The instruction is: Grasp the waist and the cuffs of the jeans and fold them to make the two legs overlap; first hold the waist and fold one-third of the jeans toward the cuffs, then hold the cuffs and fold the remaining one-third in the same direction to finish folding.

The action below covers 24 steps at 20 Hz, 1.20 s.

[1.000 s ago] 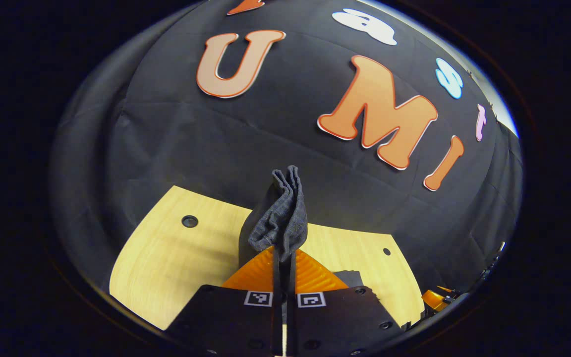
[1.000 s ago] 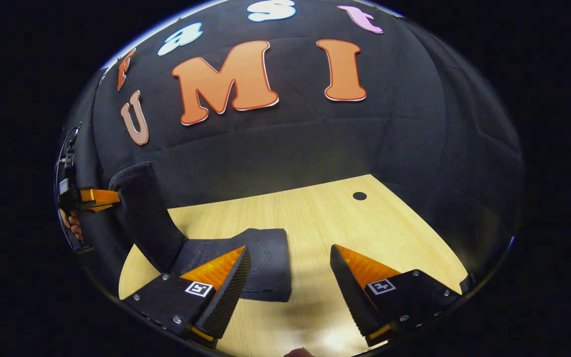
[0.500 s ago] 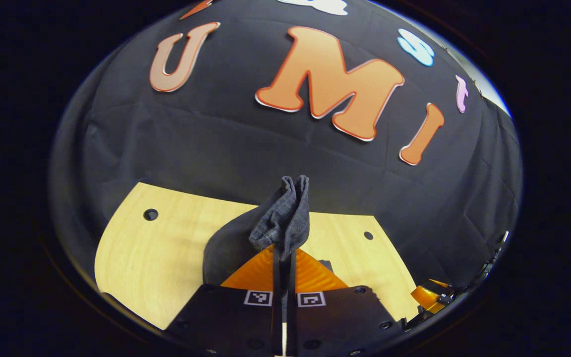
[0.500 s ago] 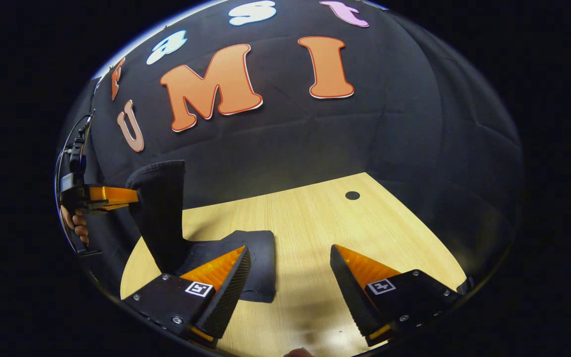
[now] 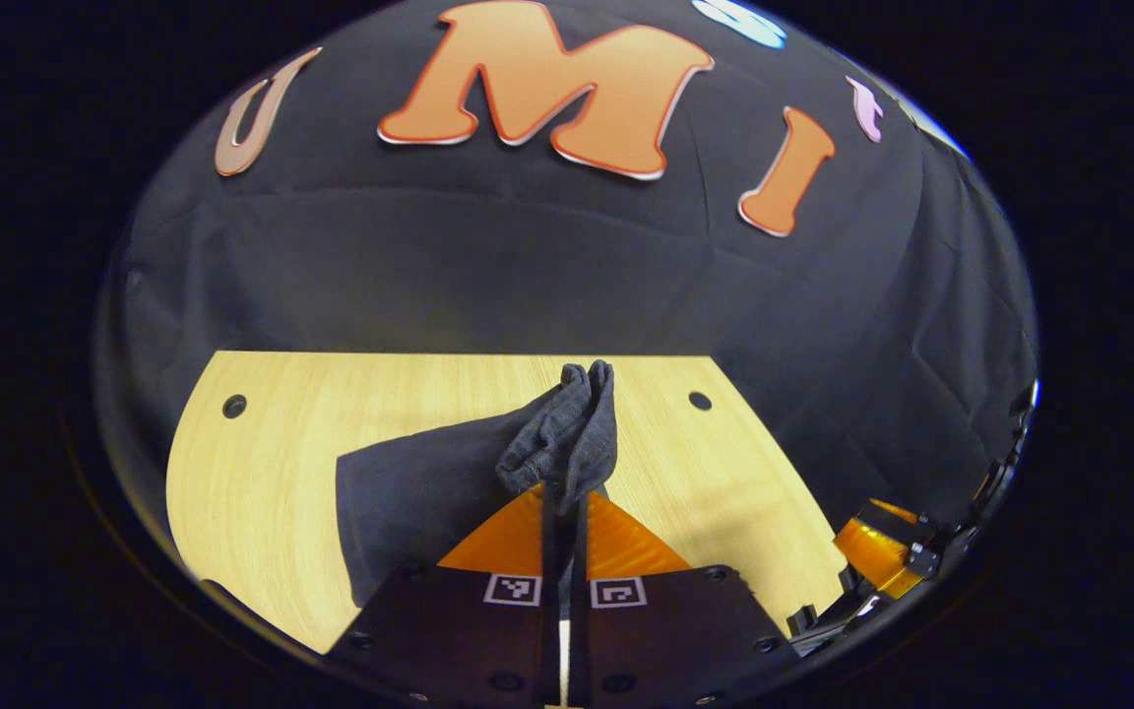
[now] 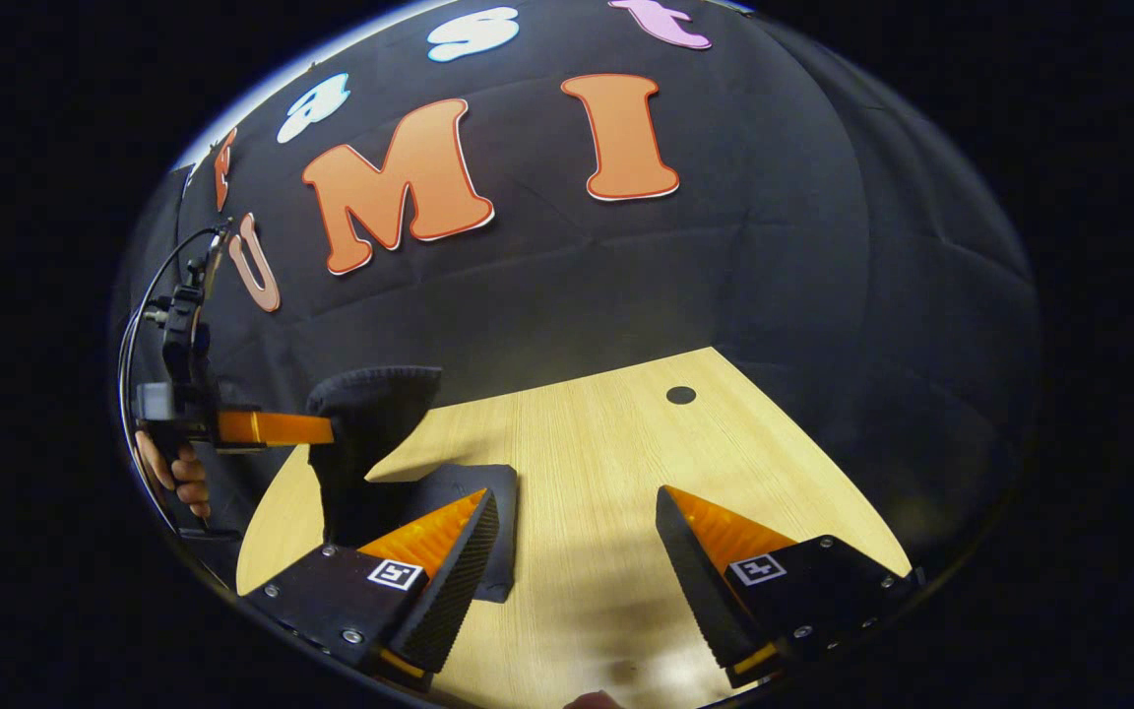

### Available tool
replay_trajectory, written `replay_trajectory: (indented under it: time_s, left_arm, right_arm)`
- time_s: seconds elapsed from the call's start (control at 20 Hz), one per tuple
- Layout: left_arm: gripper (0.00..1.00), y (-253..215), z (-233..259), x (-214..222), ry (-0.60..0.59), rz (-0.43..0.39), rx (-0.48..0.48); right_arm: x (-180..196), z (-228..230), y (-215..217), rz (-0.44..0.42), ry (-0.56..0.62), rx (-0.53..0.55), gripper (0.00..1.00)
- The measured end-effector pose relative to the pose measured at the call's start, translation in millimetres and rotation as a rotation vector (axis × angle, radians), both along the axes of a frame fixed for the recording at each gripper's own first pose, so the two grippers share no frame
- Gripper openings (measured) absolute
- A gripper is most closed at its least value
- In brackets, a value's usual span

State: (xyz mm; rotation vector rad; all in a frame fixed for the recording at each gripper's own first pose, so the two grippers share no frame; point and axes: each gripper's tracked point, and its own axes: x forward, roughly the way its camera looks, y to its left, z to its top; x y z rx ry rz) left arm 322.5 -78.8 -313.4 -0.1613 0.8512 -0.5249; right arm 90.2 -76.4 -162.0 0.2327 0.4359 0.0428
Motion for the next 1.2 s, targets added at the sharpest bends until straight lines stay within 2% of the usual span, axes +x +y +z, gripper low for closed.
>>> replay_trajectory:
  time_s: [0.25,0.3,0.4,0.45,0.5,0.55,0.65,0.75,0.9,1.0,1.2]
  left_arm:
    - [0.05,-33.5,-49.8,-39.6,0.081,-0.098,0.127]
    - [0.09,-40.5,-58.2,-50.0,0.104,-0.120,0.135]
    - [0.23,-63.3,-57.2,-73.6,0.134,-0.144,0.090]
    - [0.27,-68.1,-52.2,-82.4,0.142,-0.149,0.072]
    - [0.39,-64.5,-49.4,-81.9,0.128,-0.143,0.070]
    - [0.46,-61.0,-45.1,-81.0,0.105,-0.131,0.073]
    - [0.72,-45.7,-23.5,-74.2,0.038,-0.090,0.070]
    - [0.75,-27.8,3.4,-71.2,-0.047,-0.036,0.056]
    - [0.94,12.7,48.0,-64.6,-0.196,0.071,0.055]
    - [0.97,37.9,76.8,-67.5,-0.307,0.151,0.069]
    - [0.96,47.3,100.8,-86.4,-0.526,0.279,0.058]
  right_arm:
    - [3.7,0.0,-5.9,0.040,-0.002,0.003,0.98]
    - [4.5,0.0,-7.7,0.047,-0.003,0.002,0.98]
    - [3.7,2.5,-8.2,0.061,-0.010,0.004,0.99]
    - [3.8,4.1,-8.7,0.064,-0.015,-0.003,0.99]
    - [5.7,5.5,-8.7,0.061,-0.021,-0.020,0.99]
    - [5.9,9.2,-10.3,0.062,-0.037,-0.051,0.99]
    - [6.2,26.0,-6.6,0.074,-0.092,-0.105,0.99]
    - [6.1,45.9,3.2,0.096,-0.157,-0.143,0.99]
    - [5.2,73.7,23.7,0.132,-0.239,-0.168,0.98]
    - [2.4,93.7,38.5,0.146,-0.297,-0.156,0.99]
    - [1.1,130.6,65.3,0.160,-0.409,-0.123,0.98]
